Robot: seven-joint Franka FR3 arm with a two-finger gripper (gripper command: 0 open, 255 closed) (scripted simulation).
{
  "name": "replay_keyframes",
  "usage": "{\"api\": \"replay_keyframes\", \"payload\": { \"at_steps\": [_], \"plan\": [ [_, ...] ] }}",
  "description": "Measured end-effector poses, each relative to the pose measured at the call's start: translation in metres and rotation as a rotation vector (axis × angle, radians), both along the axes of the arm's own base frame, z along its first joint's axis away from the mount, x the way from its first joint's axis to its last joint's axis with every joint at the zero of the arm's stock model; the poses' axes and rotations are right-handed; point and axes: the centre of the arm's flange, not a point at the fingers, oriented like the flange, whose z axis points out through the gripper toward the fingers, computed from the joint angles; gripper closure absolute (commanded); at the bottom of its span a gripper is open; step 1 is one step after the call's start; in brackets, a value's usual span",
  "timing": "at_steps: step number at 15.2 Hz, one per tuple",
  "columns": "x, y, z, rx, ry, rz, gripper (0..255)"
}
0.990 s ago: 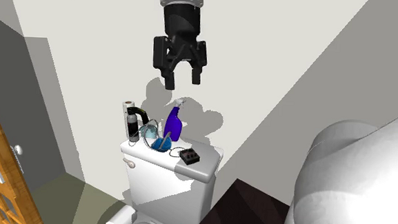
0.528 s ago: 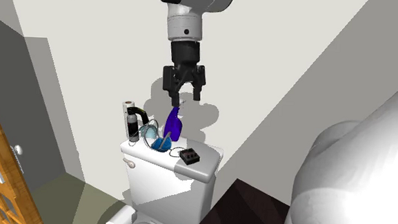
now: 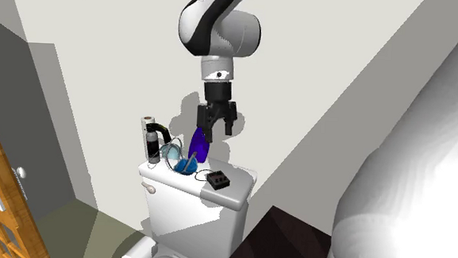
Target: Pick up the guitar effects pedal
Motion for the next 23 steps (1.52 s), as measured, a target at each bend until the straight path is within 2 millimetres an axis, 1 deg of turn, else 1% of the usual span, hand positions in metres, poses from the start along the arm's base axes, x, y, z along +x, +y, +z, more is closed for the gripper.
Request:
{"api": "replay_keyframes", "payload": {
  "at_steps": [1, 2, 5, 6, 7, 9, 10, 13, 14, 15, 16, 18, 20, 23],
  "plan": [
    [0.005, -0.010, -0.010, 0.004, 0.005, 0.000, 0],
    [0.015, -0.016, -0.020, 0.008, 0.008, 0.000, 0],
    [0.027, -0.037, -0.051, 0.021, 0.023, 0.000, 0],
    [0.035, -0.044, -0.061, 0.025, 0.026, 0.000, 0],
    [0.038, -0.051, -0.073, 0.029, 0.032, 0.000, 0],
    [0.050, -0.067, -0.090, 0.038, 0.041, 0.000, 0],
    [0.057, -0.071, -0.102, 0.042, 0.045, 0.000, 0],
    [0.069, -0.089, -0.135, 0.055, 0.059, 0.001, 0],
    [0.073, -0.101, -0.148, 0.058, 0.063, 0.000, 0],
    [0.081, -0.109, -0.158, 0.063, 0.069, 0.000, 0],
    [0.084, -0.115, -0.169, 0.067, 0.073, 0.001, 0],
    [0.093, -0.130, -0.196, 0.075, 0.082, 0.001, 0],
    [0.098, -0.137, -0.210, 0.081, 0.088, 0.001, 0],
    [0.099, -0.138, -0.227, 0.082, 0.089, 0.001, 0]
  ]
}}
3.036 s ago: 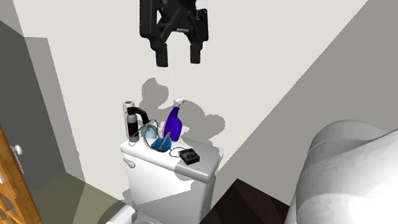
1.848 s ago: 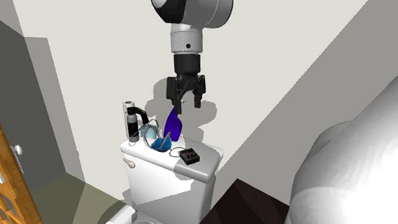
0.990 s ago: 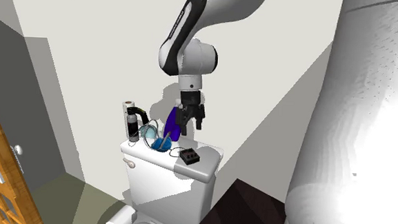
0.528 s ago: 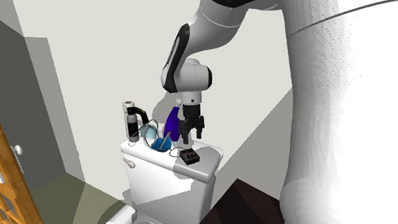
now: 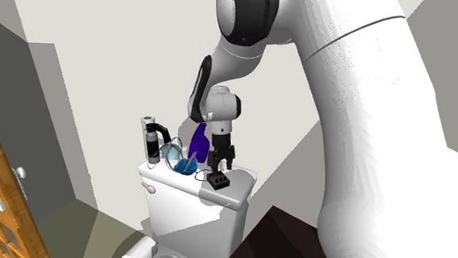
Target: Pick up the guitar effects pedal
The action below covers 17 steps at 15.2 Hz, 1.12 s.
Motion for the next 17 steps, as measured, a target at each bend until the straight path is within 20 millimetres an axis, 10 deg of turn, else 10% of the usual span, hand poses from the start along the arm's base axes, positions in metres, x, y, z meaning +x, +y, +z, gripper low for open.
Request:
{"api": "replay_keyframes", "payload": {
  "at_steps": [4, 5, 17],
  "plan": [
    [0.000, -0.001, -0.020, 0.000, 0.000, 0.000, 0],
    [0.001, 0.000, -0.022, 0.000, 0.000, 0.000, 255],
    [0.001, 0.000, -0.017, 0.000, 0.000, 0.000, 255]
  ]
}}
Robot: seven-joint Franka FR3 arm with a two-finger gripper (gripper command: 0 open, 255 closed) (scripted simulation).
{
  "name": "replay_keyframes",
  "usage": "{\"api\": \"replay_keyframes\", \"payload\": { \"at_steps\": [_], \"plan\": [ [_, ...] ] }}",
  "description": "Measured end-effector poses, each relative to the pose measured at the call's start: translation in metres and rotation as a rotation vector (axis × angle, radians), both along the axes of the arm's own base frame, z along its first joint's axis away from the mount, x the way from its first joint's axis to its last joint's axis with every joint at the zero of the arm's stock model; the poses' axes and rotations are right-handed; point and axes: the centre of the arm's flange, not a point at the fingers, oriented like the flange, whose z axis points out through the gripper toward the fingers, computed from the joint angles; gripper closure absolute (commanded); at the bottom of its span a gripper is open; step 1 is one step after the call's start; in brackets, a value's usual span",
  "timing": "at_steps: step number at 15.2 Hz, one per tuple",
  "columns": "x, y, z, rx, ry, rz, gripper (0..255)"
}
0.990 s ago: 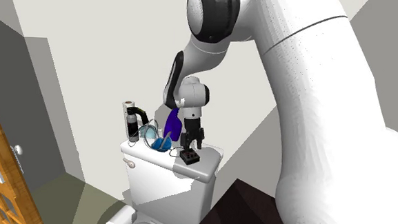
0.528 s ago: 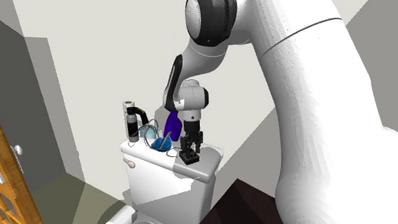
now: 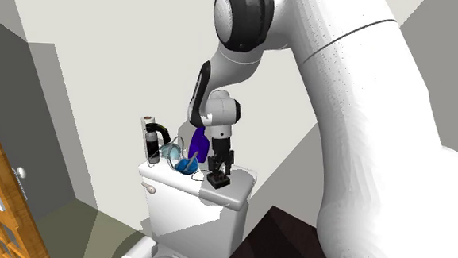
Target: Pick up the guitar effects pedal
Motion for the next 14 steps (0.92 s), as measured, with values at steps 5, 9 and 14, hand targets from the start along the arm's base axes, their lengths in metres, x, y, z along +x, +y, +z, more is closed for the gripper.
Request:
{"api": "replay_keyframes", "payload": {
  "at_steps": [5, 9, 14],
  "plan": [
    [0.000, -0.001, 0.025, 0.000, 0.000, 0.000, 255],
    [0.000, -0.001, 0.046, 0.000, 0.000, 0.000, 255],
    [-0.001, -0.001, 0.071, 0.000, -0.001, 0.000, 255]
  ]
}}
